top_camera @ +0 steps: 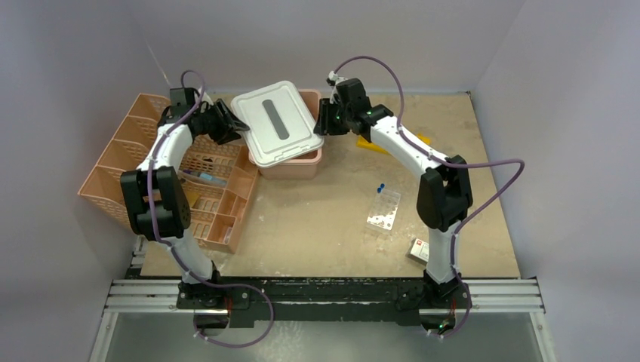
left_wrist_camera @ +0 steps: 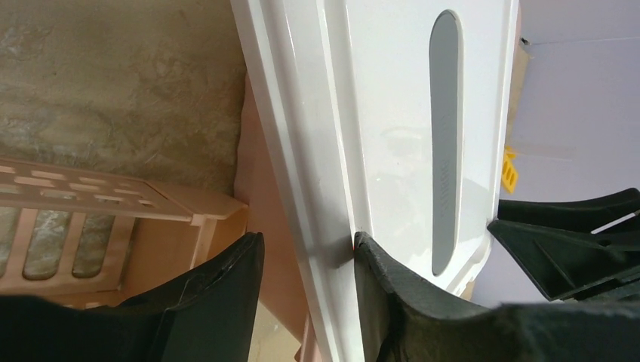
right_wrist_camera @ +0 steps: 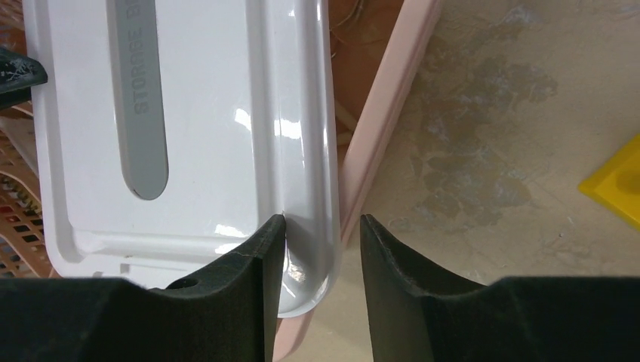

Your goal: Organize the chemistry lab equipment

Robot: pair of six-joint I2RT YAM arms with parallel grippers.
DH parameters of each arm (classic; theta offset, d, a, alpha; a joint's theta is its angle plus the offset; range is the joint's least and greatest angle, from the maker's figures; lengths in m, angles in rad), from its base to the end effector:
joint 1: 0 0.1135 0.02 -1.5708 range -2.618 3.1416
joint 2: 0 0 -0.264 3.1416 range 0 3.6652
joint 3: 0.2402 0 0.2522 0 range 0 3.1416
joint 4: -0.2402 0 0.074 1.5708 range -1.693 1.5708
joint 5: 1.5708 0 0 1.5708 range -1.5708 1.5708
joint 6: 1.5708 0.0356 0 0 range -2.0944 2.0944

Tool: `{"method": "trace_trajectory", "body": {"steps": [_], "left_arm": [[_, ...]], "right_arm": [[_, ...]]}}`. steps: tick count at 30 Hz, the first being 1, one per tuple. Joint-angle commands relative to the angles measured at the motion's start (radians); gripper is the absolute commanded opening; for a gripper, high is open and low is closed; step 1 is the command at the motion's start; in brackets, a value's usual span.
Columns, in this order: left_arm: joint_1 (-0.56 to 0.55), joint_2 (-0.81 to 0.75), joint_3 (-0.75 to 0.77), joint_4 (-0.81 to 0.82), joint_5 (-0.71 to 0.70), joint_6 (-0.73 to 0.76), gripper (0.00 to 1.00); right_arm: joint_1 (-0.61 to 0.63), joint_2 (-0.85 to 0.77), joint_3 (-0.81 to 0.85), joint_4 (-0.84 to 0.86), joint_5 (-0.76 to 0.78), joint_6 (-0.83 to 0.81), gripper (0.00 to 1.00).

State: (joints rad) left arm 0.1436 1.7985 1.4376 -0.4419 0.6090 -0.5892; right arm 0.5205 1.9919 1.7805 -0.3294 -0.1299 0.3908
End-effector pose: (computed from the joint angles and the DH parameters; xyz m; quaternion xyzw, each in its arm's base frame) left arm 0.4004 0.0373 0.2661 -0.2120 0.8660 -0.3501 0.2871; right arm 0.4087 0.2396 0.3054 -0.0882 0.8646 0.2670 0.4165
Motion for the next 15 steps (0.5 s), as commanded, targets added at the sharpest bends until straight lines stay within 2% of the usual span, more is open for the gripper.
{"method": "trace_trajectory", "body": {"steps": [1, 4, 10, 15], "left_arm": [[0.002, -0.034, 0.037, -0.013, -0.023, 0.035, 0.46], [0.001, -0.024, 0.045, -0.009, -0.021, 0.029, 0.46], [-0.028, 0.010, 0.103, -0.020, -0.036, 0.027, 0.26], [-0.046, 0.049, 0.162, -0.048, -0.089, 0.040, 0.26]], "right_arm": [[0.000, -0.008, 0.040, -0.050, 0.084, -0.031, 0.42], [-0.001, -0.002, 0.040, -0.077, 0.064, -0.031, 0.39], [0.000, -0.034, -0.005, -0.121, -0.013, -0.024, 0.24], [0.000, -0.094, -0.080, -0.137, -0.070, -0.013, 0.19]]}}
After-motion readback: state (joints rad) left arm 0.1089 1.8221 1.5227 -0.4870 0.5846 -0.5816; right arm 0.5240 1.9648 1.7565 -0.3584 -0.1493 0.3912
